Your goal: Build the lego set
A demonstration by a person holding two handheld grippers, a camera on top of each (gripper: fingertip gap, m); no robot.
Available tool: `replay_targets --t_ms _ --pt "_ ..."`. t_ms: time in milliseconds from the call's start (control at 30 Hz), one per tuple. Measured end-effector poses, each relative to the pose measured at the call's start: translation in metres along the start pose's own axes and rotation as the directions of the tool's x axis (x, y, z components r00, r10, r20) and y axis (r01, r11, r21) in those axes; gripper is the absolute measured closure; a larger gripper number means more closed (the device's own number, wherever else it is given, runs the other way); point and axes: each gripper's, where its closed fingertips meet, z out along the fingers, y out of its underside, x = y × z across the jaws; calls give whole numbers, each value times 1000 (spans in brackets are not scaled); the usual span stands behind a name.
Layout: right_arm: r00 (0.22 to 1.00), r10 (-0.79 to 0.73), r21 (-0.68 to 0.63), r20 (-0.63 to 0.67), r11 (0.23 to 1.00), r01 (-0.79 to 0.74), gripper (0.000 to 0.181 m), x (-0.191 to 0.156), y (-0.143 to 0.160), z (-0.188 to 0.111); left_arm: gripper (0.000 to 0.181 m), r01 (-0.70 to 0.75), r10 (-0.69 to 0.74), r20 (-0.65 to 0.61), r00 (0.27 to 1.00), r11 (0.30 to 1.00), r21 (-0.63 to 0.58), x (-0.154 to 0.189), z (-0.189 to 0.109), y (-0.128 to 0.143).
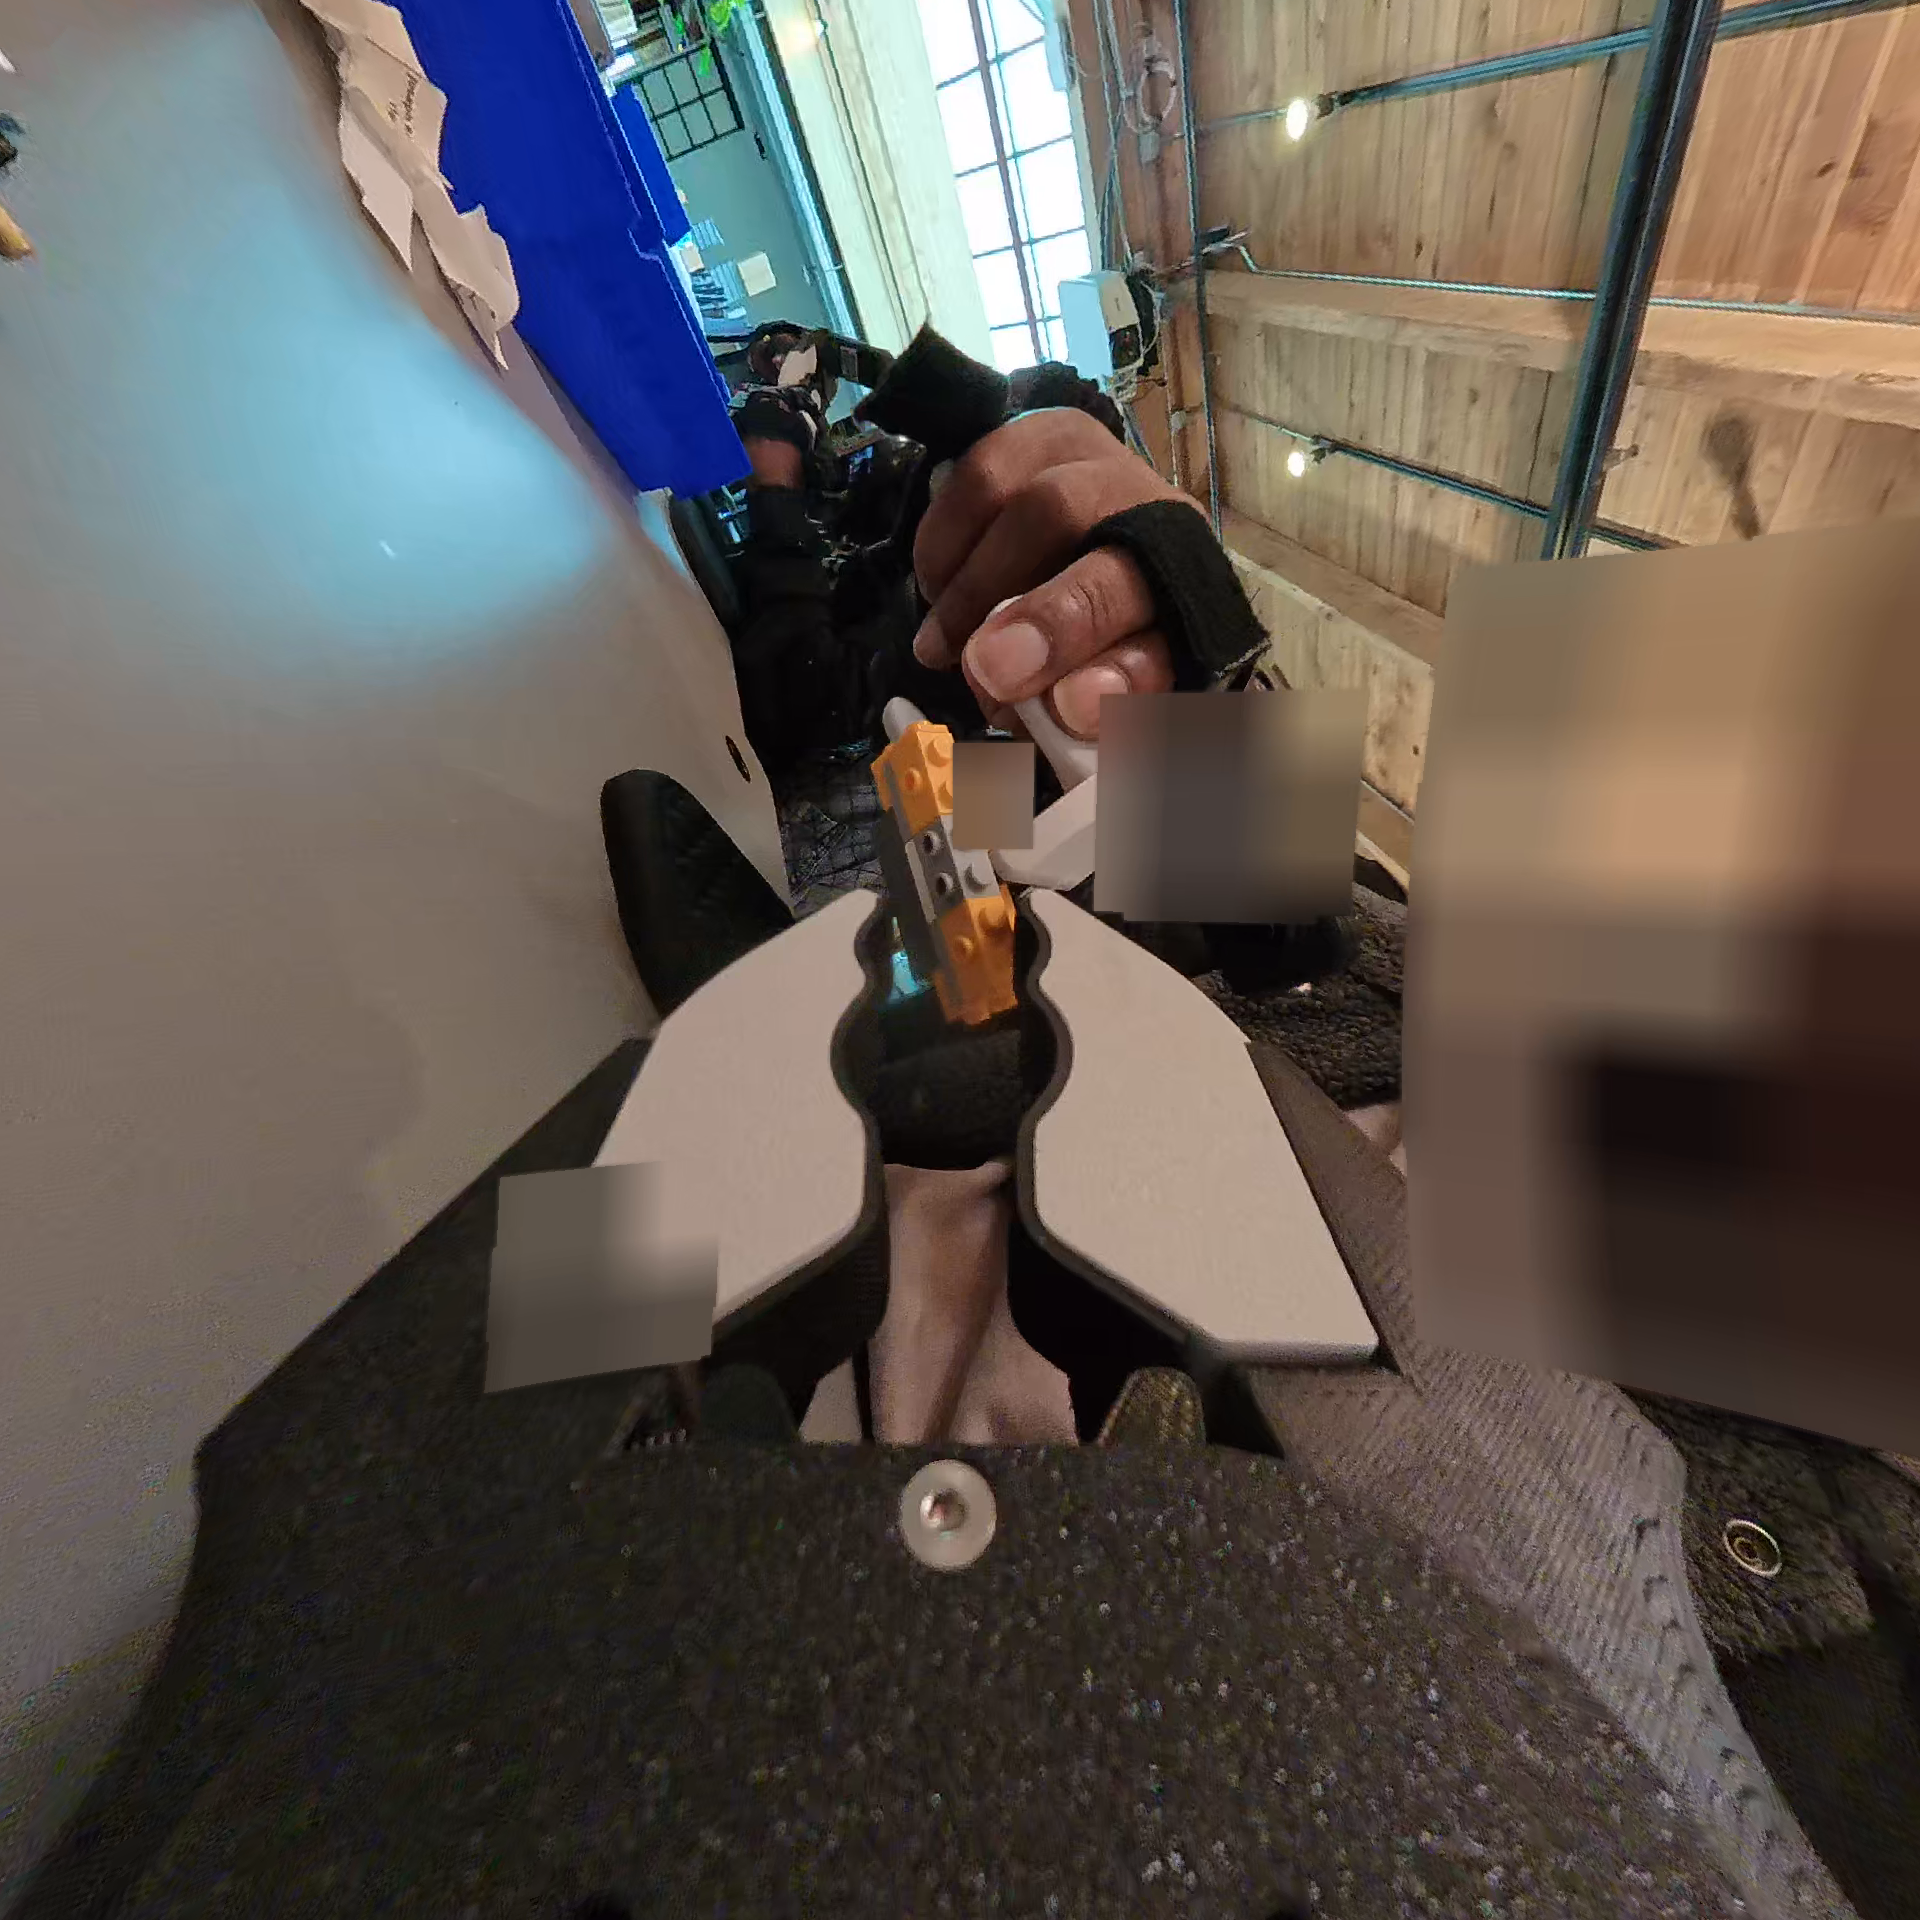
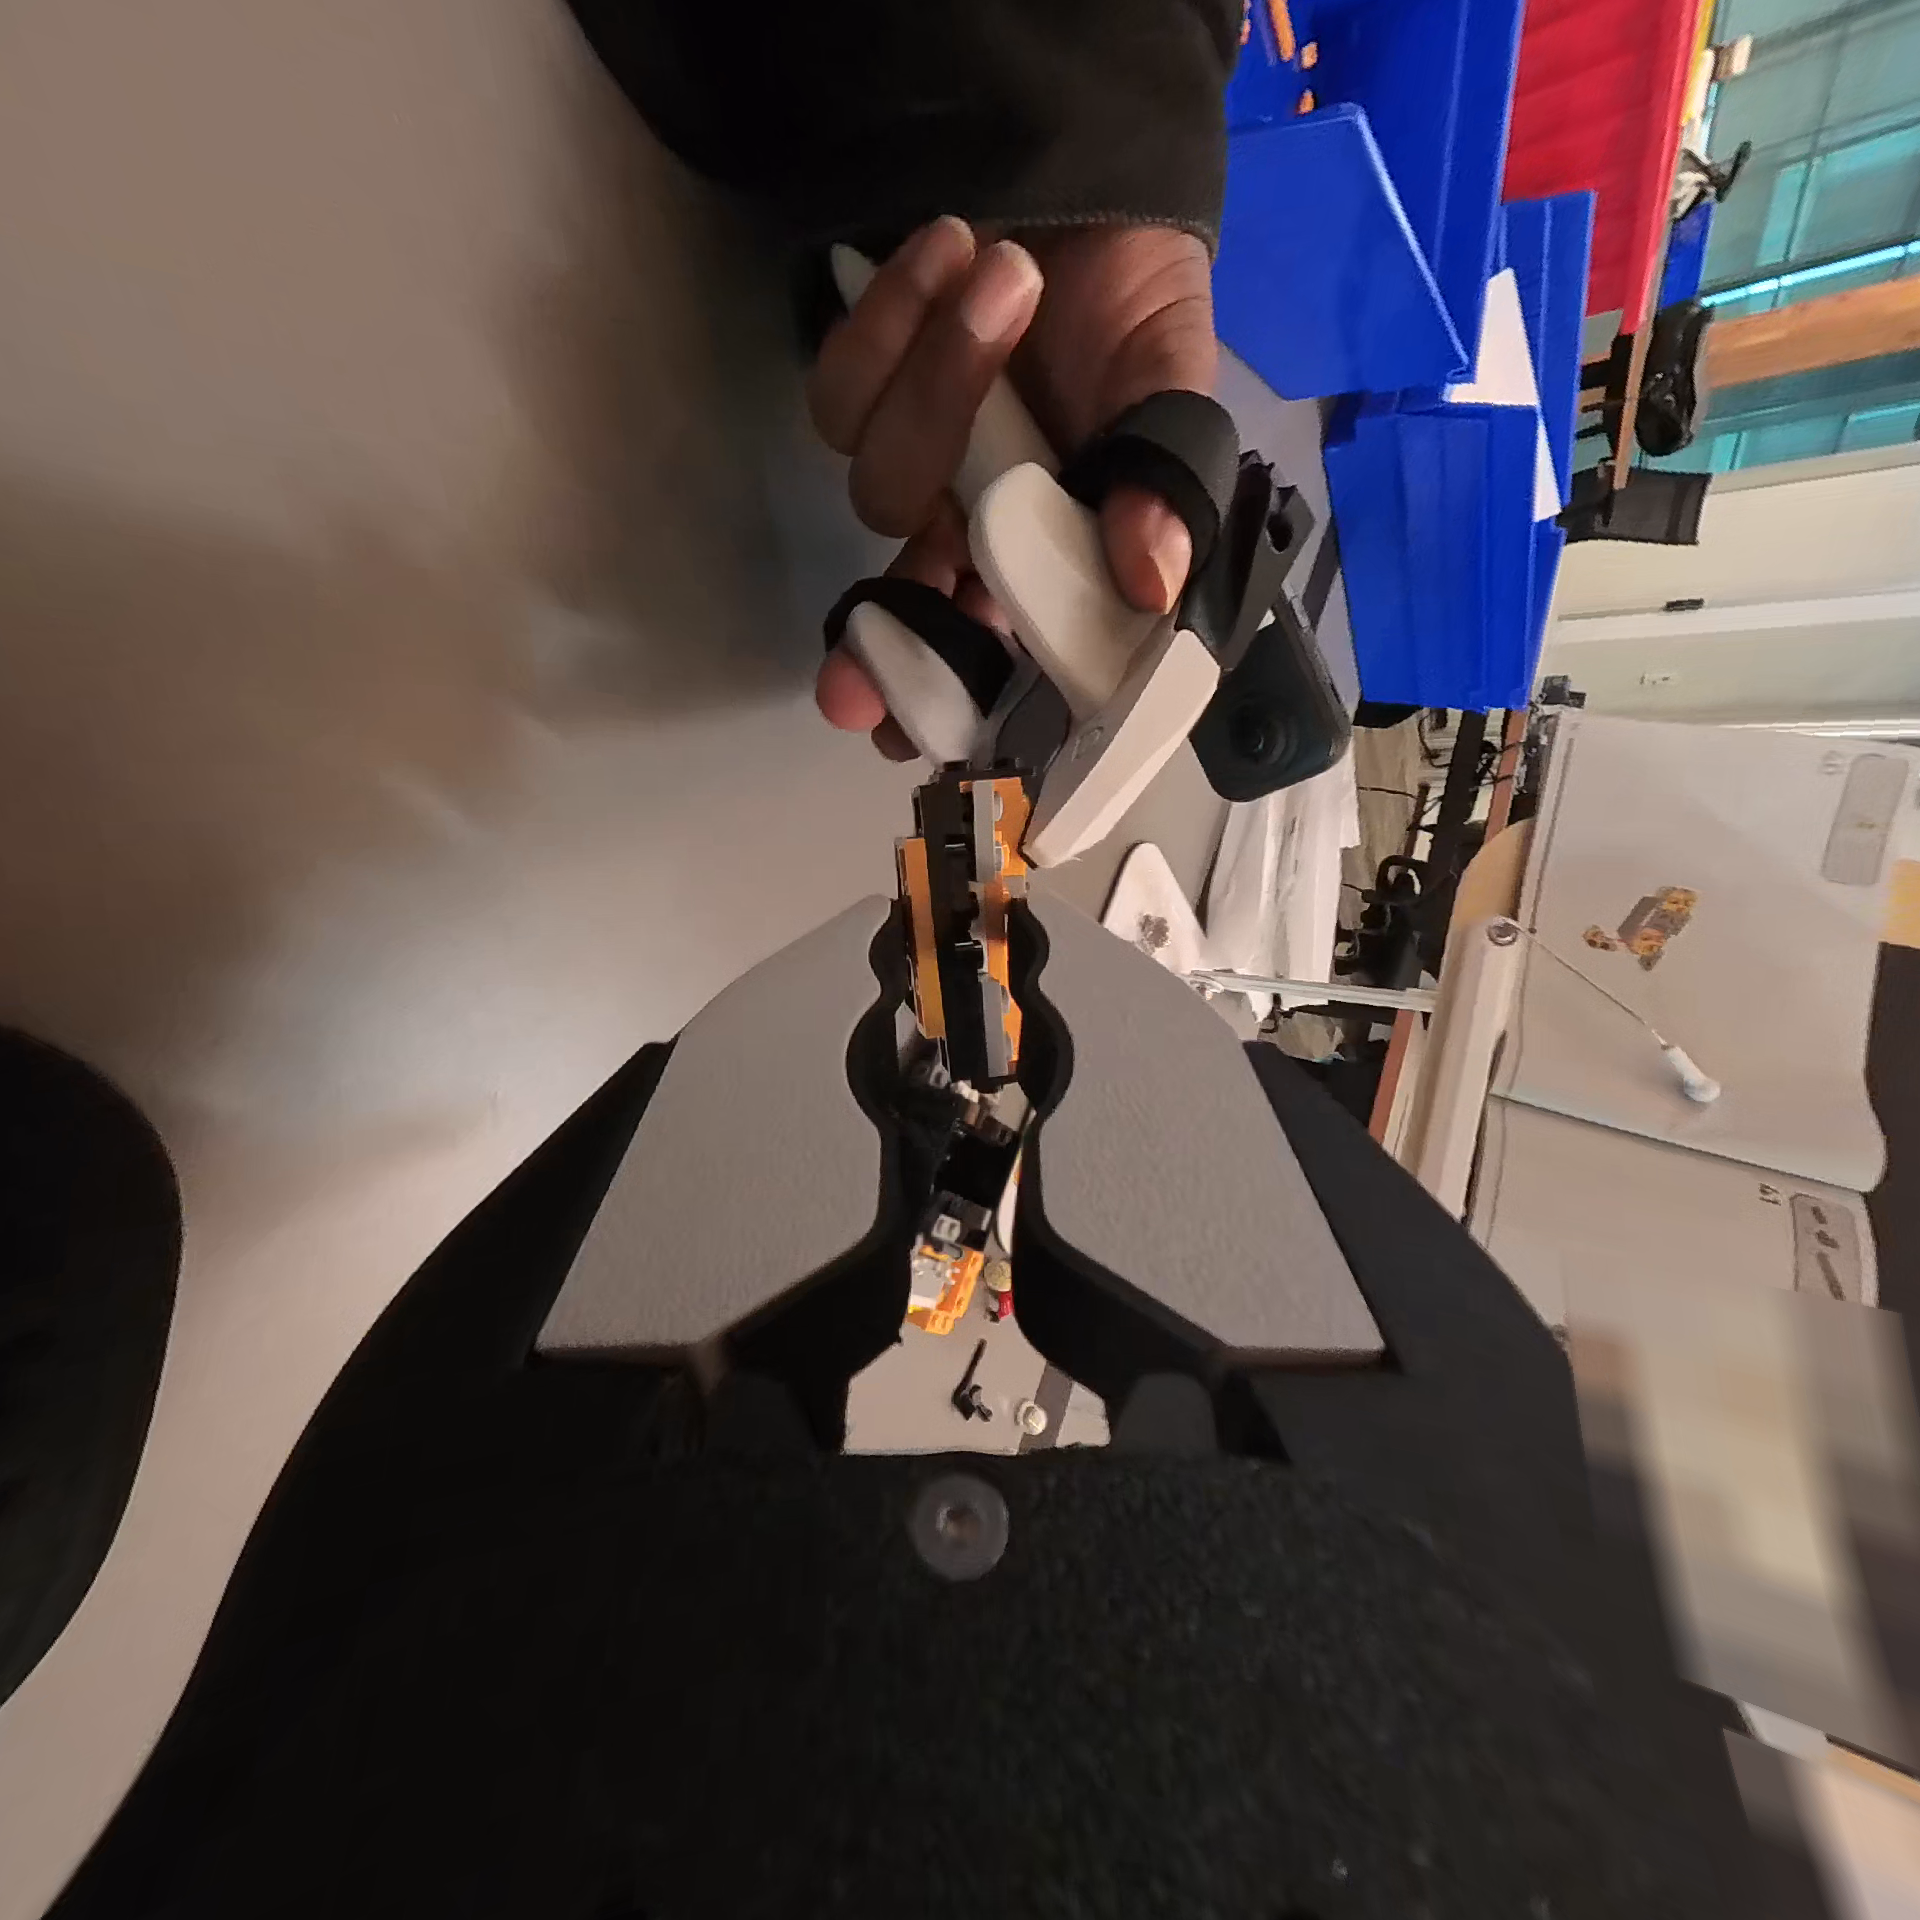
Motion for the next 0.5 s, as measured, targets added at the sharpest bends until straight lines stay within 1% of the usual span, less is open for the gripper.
replay_targets --t_ms 67,133,233,300,333,400,433,467,500 --pt "1000 5 2 15 1000 -5 163 -3 1 0 164 12 -12 -11 1000 1000 -1 0 2 1" --pt "999 25 2 25 1000 -25 163 -4 3 1 164 15 -15 -8 1000 1000 1 -1 2 2" --pt "996 86 7 34 996 -86 163 -3 6 2 157 6 -6 -2 1000 1000 3 -2 2 1" --pt "986 160 36 41 986 -162 163 -1 7 0 155 -13 14 -28 1000 1000 26 4 0 -3" --pt "978 205 60 45 976 -208 163 1 6 -2 154 -40 42 -46 998 998 39 9 -2 -6" --pt "941 332 121 68 933 -338 163 6 5 -5 151 -148 151 -53 987 988 49 20 -3 -8" --pt "910 407 158 84 896 -415 164 9 4 -7 149 -218 220 -38 975 975 47 24 -2 -9" --pt "867 486 202 112 843 -499 163 12 2 -10 147 -309 310 -4 951 950 46 27 -1 -9" --pt "817 558 246 145 780 -576 163 16 0 -13 144 -411 410 37 912 911 38 29 1 -9"
